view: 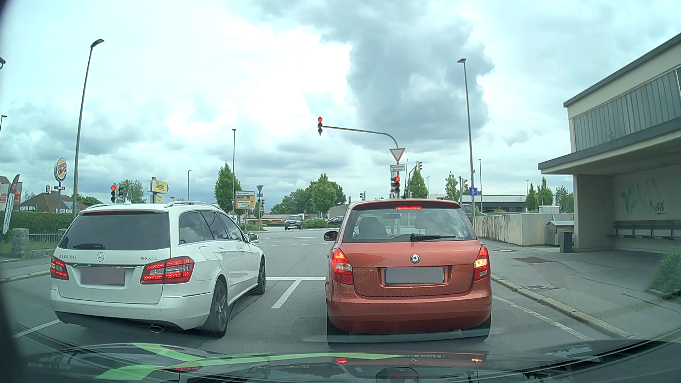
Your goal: Follow the waypoints while adhering to traffic rules and regulations
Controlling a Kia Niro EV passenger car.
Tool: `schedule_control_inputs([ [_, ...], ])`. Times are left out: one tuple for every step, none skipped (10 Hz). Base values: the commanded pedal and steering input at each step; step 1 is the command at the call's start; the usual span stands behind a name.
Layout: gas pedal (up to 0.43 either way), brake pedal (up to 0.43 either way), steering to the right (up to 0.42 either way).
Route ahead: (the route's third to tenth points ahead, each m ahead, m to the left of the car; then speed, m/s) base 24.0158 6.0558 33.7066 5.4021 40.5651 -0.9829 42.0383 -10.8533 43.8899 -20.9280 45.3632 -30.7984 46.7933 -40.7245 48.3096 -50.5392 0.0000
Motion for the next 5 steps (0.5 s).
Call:
schedule_control_inputs([
  [0.000,0.244,-0.002],
  [0.000,0.244,-0.002],
  [0.000,0.244,-0.002],
  [0.000,0.244,-0.002],
  [0.000,0.244,-0.002],
])
